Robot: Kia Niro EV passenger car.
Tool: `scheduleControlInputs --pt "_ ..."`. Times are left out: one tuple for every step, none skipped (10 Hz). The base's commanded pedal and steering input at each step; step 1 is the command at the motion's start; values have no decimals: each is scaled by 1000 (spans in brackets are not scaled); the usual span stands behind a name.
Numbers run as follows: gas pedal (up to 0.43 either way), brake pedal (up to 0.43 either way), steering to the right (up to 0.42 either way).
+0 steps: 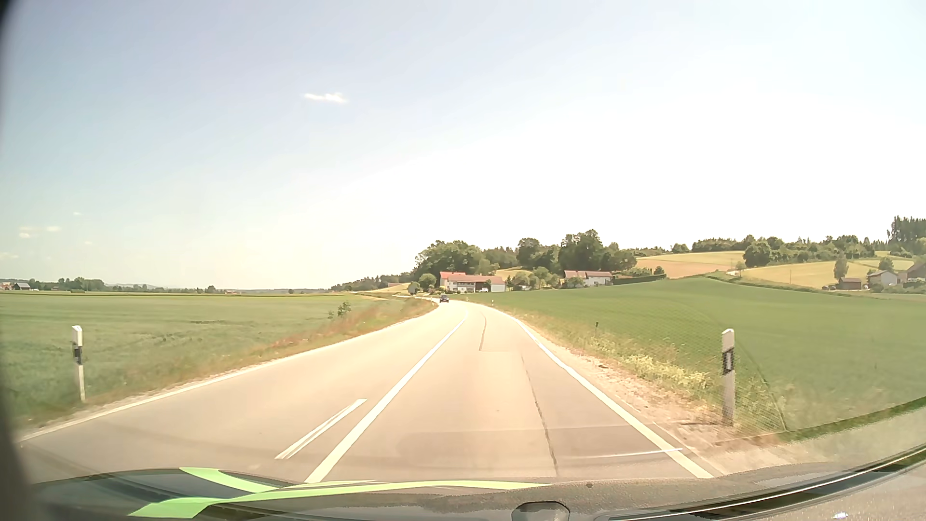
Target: Follow the waypoints while adhering to traffic rules and regulations
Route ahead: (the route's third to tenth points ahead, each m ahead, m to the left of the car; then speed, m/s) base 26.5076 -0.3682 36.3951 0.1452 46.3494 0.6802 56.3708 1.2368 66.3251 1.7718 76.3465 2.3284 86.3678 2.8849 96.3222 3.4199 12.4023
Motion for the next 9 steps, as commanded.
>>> scheduleControlInputs --pt "339 0 0" --pt "339 0 0" --pt "339 0 0" --pt "339 0 -4" --pt "339 0 -7" --pt "339 0 -5" --pt "339 0 -6" --pt "339 0 -5" --pt "339 0 -5"
